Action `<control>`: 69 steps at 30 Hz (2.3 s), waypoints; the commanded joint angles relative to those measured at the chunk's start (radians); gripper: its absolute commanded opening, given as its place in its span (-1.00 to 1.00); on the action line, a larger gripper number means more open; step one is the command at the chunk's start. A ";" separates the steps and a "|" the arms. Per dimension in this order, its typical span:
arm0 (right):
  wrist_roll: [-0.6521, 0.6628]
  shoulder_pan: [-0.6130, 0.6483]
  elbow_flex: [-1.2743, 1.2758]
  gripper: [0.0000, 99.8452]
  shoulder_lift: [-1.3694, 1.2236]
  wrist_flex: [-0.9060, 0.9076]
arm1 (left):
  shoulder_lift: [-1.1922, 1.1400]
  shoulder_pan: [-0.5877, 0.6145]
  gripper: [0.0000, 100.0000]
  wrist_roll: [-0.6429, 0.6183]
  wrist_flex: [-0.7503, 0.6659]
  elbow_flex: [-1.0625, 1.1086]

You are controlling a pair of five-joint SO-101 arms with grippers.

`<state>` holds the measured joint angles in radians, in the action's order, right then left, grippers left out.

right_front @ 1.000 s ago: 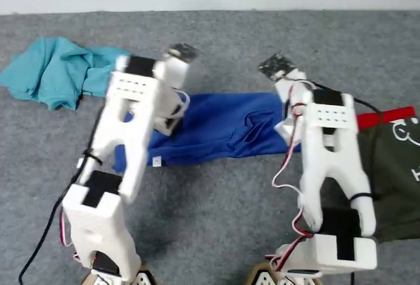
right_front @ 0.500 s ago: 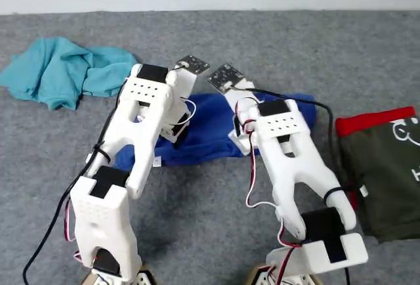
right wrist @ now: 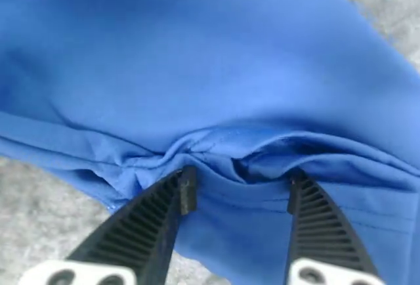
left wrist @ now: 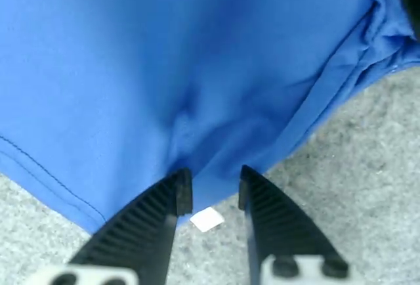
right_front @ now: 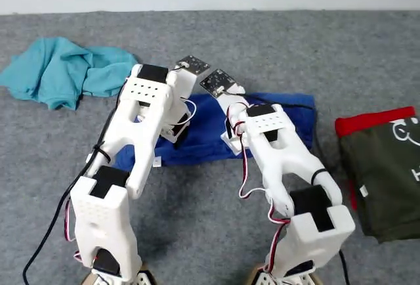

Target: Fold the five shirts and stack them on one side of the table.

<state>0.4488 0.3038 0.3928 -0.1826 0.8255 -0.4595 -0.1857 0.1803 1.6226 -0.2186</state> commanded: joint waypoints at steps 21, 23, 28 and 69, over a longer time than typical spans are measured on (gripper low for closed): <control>-0.009 -0.200 -0.118 -0.52 0.358 0.344 | -0.051 0.411 -0.63 -0.229 0.115 -0.211; -0.009 -0.199 -0.118 -0.52 0.358 0.357 | -0.109 0.419 -0.56 -0.229 0.115 -0.243; -0.009 -0.203 -0.118 -0.52 0.358 0.357 | -0.269 0.476 -0.53 -0.230 0.118 -0.366; -0.009 -0.196 -0.118 -0.52 0.360 0.392 | -0.471 0.397 -0.98 -0.361 0.133 -0.530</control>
<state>0.4488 0.1135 0.3115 0.1227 1.2121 -0.9920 0.1657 -0.1695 1.7453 -0.7695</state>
